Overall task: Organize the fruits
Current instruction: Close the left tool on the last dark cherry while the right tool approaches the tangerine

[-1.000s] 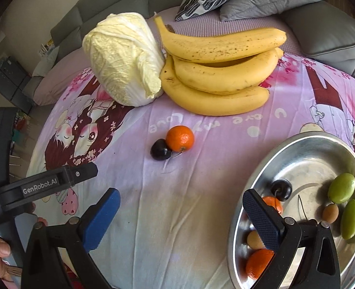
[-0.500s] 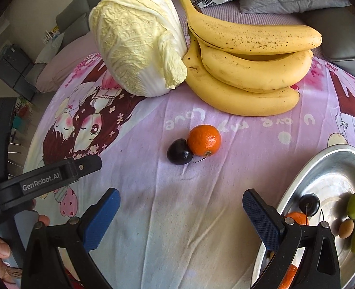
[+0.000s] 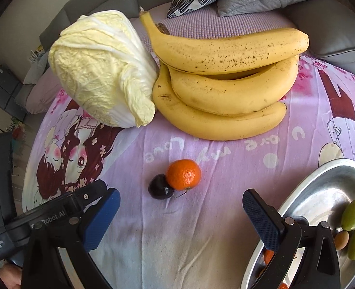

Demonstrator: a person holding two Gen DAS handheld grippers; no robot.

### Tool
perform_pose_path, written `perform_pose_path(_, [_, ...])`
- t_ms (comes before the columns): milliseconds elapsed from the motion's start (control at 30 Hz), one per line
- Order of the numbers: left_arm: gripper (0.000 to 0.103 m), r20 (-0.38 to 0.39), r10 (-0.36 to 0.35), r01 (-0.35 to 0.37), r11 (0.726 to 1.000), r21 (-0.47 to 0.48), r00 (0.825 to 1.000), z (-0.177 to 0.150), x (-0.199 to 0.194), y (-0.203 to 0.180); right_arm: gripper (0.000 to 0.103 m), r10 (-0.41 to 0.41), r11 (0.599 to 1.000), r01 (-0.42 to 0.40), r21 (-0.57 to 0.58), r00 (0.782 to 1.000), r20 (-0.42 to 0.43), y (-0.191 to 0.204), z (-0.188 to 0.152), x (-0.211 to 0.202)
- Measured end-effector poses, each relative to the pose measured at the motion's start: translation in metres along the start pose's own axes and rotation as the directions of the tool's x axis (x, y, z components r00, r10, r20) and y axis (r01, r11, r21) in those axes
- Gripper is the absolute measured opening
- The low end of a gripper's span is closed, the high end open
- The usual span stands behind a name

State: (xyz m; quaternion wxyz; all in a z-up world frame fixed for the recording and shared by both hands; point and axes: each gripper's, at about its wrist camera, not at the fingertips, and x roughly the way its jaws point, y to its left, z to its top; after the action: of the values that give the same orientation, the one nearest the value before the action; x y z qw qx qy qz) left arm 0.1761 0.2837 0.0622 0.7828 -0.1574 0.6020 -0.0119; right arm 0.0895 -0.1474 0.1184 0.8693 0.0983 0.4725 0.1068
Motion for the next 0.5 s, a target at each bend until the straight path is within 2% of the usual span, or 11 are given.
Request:
perform_pose_path(167, [0.093, -0.021, -0.053, 0.053, 0.999, -0.013, 0.998, 0.015, 0.013, -0.003, 0.103, -0.002, 0.999, 0.003, 0.045, 1.0, -0.016, -0.01, 0.008, 0.011])
perform_pose_path(267, [0.083, -0.026, -0.076, 0.077, 0.997, 0.015, 0.997, 0.015, 0.028, -0.03, 0.103, -0.007, 0.998, 0.007, 0.065, 1.0, -0.005, -0.017, 0.01, 0.01])
perform_pose_path(367, [0.074, -0.048, -0.123, 0.125, 0.992, 0.036, 0.991, 0.016, 0.035, -0.04, 0.103, -0.01, 0.997, 0.009, 0.072, 1.0, 0.013, -0.021, 0.014, 0.006])
perform_pose_path(433, [0.065, -0.062, -0.137, 0.14, 0.989, 0.043, 0.989, 0.016, 0.042, -0.05, 0.103, -0.021, 0.997, 0.02, 0.072, 1.0, 0.02, -0.022, 0.016, 0.004])
perform_pose_path(500, [0.065, -0.067, -0.142, 0.146, 0.988, 0.054, 0.988, 0.018, 0.046, -0.055, 0.103, -0.013, 0.997, 0.011, 0.081, 1.0, 0.022, -0.026, 0.019, 0.005])
